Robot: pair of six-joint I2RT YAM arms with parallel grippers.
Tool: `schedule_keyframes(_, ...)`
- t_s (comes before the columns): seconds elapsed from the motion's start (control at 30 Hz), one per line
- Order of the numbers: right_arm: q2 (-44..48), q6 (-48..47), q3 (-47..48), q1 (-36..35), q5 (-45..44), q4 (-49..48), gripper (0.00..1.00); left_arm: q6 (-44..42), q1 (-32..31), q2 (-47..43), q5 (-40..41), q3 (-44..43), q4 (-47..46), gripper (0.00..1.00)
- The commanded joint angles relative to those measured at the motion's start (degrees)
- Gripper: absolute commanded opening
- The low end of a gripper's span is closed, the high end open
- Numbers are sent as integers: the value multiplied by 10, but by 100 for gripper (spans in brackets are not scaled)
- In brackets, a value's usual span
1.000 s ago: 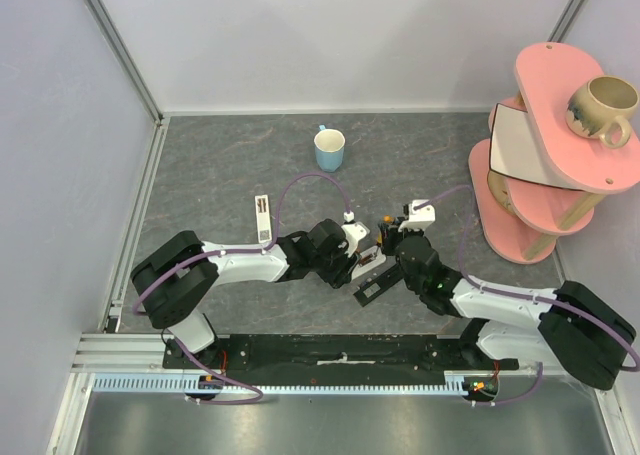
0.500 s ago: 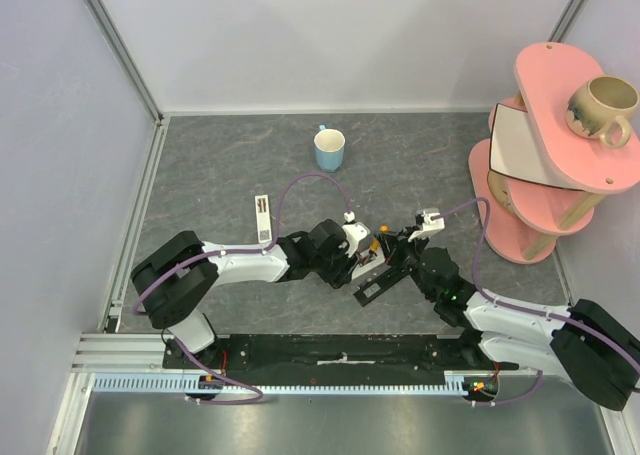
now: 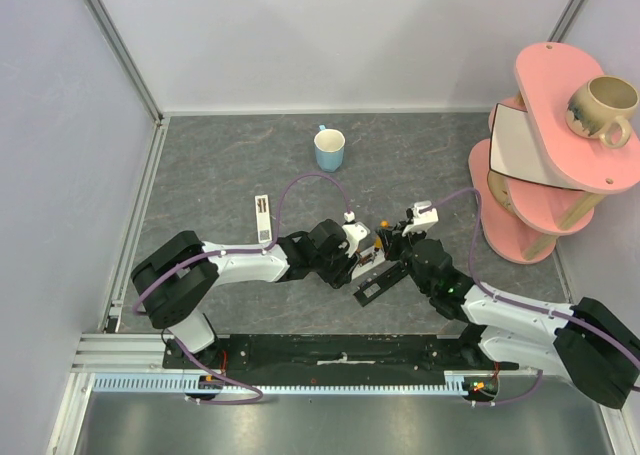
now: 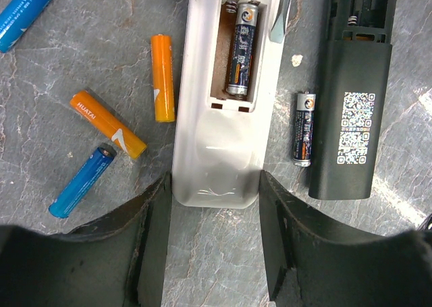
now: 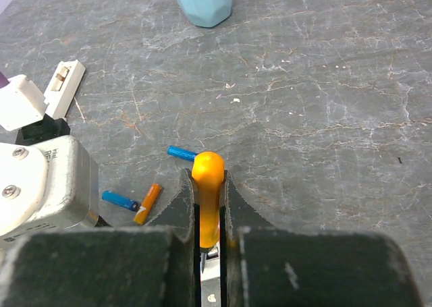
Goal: Unload the batteries from the remote control
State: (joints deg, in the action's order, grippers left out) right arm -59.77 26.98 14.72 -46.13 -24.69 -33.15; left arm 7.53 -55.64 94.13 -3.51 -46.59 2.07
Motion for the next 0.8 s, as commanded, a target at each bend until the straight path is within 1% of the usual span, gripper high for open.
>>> schedule_keyframes(0.0, 4, -18, 26, 1, -26, -7, 0, -22, 2, 20, 25, -3, 40, 2)
schedule_keyframes(0.23, 0, -31, 37, 1, -46, -15, 0, -22, 2, 19, 25, -3, 39, 2)
schedule_keyframes(0.47, -3, -32, 37, 1, -33, -39, 0, -22, 2, 21, 23, -3, 40, 2)
schedule_keyframes(0.77, -45, -36, 56, 1, -61, -8, 0, -22, 2, 20, 25, -3, 40, 2)
